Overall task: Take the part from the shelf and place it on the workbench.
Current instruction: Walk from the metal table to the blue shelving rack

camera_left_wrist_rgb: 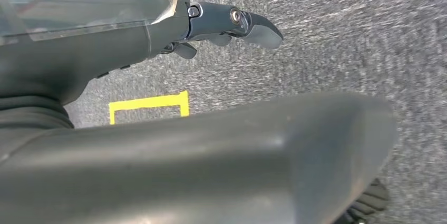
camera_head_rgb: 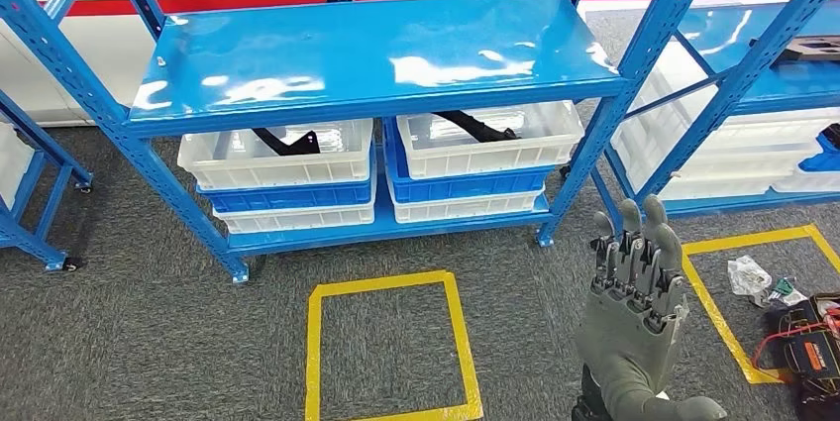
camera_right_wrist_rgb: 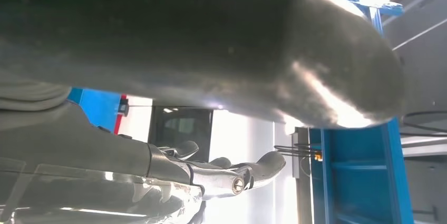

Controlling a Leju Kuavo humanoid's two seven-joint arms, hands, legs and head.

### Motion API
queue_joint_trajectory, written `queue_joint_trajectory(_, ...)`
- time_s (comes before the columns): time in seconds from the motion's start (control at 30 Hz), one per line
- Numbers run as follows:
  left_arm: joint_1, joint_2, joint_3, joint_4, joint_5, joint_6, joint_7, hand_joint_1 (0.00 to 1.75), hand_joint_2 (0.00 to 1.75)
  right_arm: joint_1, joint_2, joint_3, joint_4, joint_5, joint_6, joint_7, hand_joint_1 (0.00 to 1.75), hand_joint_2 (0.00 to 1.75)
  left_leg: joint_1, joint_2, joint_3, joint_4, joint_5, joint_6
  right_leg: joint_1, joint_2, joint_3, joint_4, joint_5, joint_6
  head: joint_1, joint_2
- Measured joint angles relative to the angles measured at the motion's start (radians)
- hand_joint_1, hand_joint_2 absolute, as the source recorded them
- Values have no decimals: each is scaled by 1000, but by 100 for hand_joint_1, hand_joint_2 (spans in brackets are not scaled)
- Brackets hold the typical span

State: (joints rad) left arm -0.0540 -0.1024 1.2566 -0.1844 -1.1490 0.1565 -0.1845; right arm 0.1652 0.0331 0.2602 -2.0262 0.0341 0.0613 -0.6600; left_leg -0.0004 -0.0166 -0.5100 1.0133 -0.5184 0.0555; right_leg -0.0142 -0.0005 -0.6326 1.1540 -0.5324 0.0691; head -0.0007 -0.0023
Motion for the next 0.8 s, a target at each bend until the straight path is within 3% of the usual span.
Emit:
queue_joint_trajectory(0.03,0,0,0,0,0,1,0,0,0,0,-1,2,2,-2,0,0,0,0,-1,-1,11,0,-9,-4,3,-1,18,-62,29,-3,-1,0)
queue_joint_trajectory(0.1,0,0,0,1,1,3,0,0,0,-2,-2,6,5,-7,-1,0,0,0,-2,-2,24,-3,-22,-15,10,-4,41,-128,51,-24,-1,0)
queue_joint_trajectory(0.13,0,0,0,2,2,4,0,0,0,-3,-2,7,6,-11,0,0,0,0,-3,-2,29,-2,-25,-21,12,-5,44,-129,47,-36,-3,0)
queue_joint_trajectory(0.23,1,1,1,3,6,8,-2,0,0,-7,-3,12,9,-16,4,0,0,0,-3,3,27,35,-35,-35,-1,-2,73,-140,60,-54,-5,0)
queue_joint_trajectory(0.3,0,1,1,4,8,9,-3,0,0,-10,-2,16,10,-15,8,0,0,0,3,8,-31,131,-65,-48,-7,-3,88,-145,53,-64,-9,0)
queue_joint_trajectory(0.37,1,0,3,5,9,10,-3,0,0,-12,-3,19,12,-13,8,0,0,0,10,9,-116,242,-108,-59,-8,-2,94,-145,44,-69,-11,0)
queue_joint_trajectory(0.4,3,0,3,5,9,11,-3,0,0,-13,-3,20,13,-11,7,0,0,0,14,9,-148,268,-115,-63,-8,-1,99,-145,39,-69,-11,0)
queue_joint_trajectory(0.43,4,0,4,6,9,11,-3,0,0,-13,-3,21,14,-9,5,0,0,0,17,10,-164,262,-102,-67,-10,-1,106,-145,33,-67,-11,0)
queue_joint_trajectory(0.47,4,1,4,6,9,12,-3,0,0,-13,-4,22,15,-6,2,0,0,0,20,11,-162,224,-66,-69,-12,0,114,-145,26,-63,-11,0)
queue_joint_trajectory(0.53,4,1,5,6,10,13,-2,0,0,-15,-5,25,16,-2,-6,0,0,0,23,15,-125,102,24,-72,-15,1,131,-145,11,-52,-12,0)
queue_joint_trajectory(0.57,4,0,5,7,10,14,-2,0,0,-17,-5,27,16,-1,-9,0,0,0,22,17,-110,58,35,-69,-15,1,138,-145,5,-46,-13,0)
queue_joint_trajectory(0.67,4,0,5,8,10,16,-1,0,0,-22,-8,34,18,1,-16,0,0,0,14,17,-94,23,19,-43,-11,0,153,-145,-1,-18,-15,0)
queue_joint_trajectory(0.73,7,-1,5,8,10,17,-1,0,0,-23,-13,35,18,3,-24,0,0,0,14,14,-74,14,39,-24,-11,0,158,-123,-7,-4,-14,0)
queue_joint_trajectory(0.8,5,0,5,8,10,19,-1,0,0,-25,-20,38,18,8,-42,0,0,0,14,14,-56,12,41,-12,-10,0,116,-42,-45,-9,-12,0)
